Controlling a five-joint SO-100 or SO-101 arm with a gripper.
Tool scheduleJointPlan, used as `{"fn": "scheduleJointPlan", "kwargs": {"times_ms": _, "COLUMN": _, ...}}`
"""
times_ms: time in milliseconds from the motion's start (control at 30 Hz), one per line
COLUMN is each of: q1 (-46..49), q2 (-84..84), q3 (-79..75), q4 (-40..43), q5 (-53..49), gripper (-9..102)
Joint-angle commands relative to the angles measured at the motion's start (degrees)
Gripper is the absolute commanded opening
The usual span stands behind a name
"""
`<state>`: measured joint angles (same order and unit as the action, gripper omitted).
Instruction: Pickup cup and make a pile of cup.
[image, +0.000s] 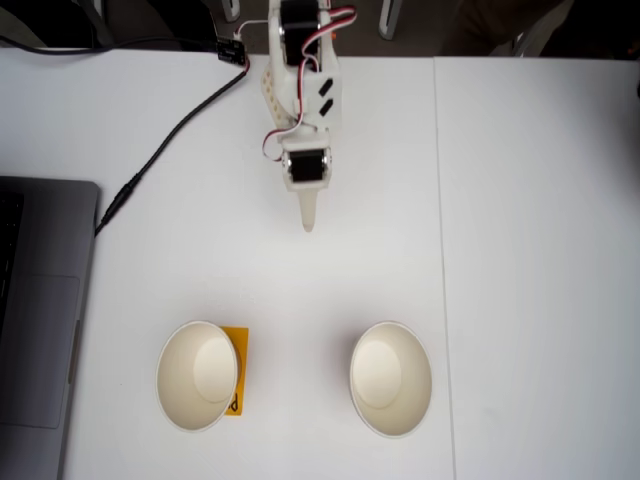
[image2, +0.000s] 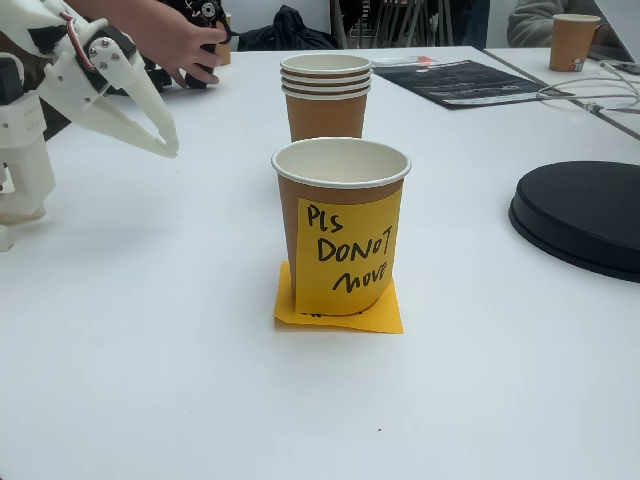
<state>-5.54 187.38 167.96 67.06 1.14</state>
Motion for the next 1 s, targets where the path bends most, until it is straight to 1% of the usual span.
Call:
{"fn": "scheduleJointPlan", "kwargs": {"times_ms": 0, "q1": 0.7, "q2": -1.8, "q3": -1.3, "q4": -0.8, "q5": 1.1, "gripper": -7}}
{"fn": "scheduleJointPlan", "kwargs": {"times_ms": 333, "q1": 0.8, "q2": -16.1, "q3": -14.9, "q4": -1.6, "q5": 1.1, "gripper": -7}}
{"fn": "scheduleJointPlan", "kwargs": {"times_ms": 767, "q1": 0.9, "q2": -44.8, "q3": -48.3, "q4": -0.7, "q5": 0.9, "gripper": -6}}
{"fn": "scheduleJointPlan", "kwargs": {"times_ms": 967, "q1": 4.7, "q2": -51.9, "q3": -59.8, "q4": -0.7, "q5": 0.7, "gripper": -6}}
